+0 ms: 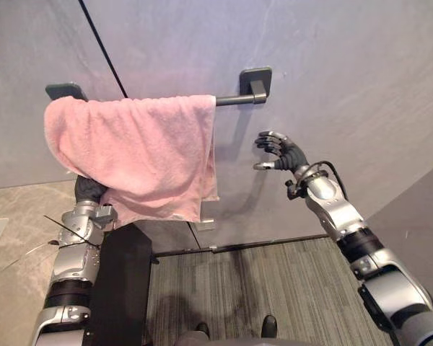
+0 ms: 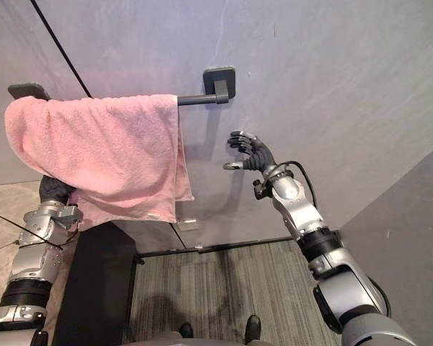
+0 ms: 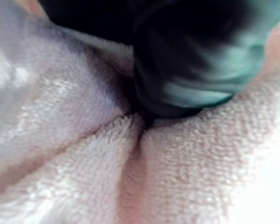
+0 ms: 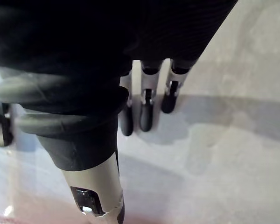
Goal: Organize washtable
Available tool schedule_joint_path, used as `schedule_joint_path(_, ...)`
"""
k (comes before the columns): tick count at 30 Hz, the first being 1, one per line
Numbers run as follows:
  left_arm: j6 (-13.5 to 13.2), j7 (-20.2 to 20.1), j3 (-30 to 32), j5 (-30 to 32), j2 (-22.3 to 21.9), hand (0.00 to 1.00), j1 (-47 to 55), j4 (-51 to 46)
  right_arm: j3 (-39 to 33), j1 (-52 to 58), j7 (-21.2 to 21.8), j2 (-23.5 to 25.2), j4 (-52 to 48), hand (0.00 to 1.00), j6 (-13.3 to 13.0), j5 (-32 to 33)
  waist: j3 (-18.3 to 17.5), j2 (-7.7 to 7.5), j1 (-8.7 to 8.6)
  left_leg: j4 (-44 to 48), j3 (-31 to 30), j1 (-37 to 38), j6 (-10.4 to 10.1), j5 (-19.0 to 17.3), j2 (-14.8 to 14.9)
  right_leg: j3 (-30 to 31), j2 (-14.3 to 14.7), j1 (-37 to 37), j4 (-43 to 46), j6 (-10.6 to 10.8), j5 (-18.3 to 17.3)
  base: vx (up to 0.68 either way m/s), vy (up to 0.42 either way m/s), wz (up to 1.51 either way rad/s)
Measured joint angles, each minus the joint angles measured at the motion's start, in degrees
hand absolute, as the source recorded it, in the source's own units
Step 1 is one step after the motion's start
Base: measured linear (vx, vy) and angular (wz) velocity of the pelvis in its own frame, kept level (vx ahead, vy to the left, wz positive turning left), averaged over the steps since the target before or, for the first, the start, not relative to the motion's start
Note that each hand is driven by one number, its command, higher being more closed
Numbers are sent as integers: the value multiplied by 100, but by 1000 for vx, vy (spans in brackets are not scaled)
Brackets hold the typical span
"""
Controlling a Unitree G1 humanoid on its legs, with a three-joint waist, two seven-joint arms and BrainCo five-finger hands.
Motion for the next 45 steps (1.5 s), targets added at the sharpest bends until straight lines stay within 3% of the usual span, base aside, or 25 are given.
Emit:
schedule_joint_path(7, 3, 67, -195, -64, -118, 100, -317, 0, 348, -833, -98, 580, 816, 0, 81, 53, 114, 77, 216, 6, -96, -184, -41, 91, 23, -88, 15, -131, -1, -39, 58, -24, -11, 7)
schedule_joint_path(15, 5, 154, -200, -65, -154, 100, -498, 0, 373, -1646, -132, 1382, 1266, 0, 137, 40, 269, 109, 266, -5, -193, -376, -125, 182, 115, -154, 98, -277, -2, -95, 140, -51, -22, 4)
schedule_joint_path(30, 5, 268, -196, -47, -341, 100, -504, -1, 493, -1918, -152, 1480, 1421, 0, 135, -9, 282, 127, 264, -87, -218, -350, -198, 282, 186, -161, 136, -278, -2, -102, 145, 0, -1, 2)
schedule_joint_path(31, 6, 269, -196, -46, -343, 100, -504, -1, 493, -1918, -152, 1479, 1421, 100, 135, -34, 282, 126, 262, -87, -216, -348, -198, 282, 185, -160, 136, -278, -2, -102, 145, 0, 0, 0)
schedule_joint_path(45, 8, 280, -195, -43, -411, 100, -513, -5, 322, -1897, -153, 1478, 1406, 100, 137, -90, 282, 126, 248, -94, -216, -338, -192, 312, 181, -152, 133, -277, -2, -110, 151, 0, 0, 0)
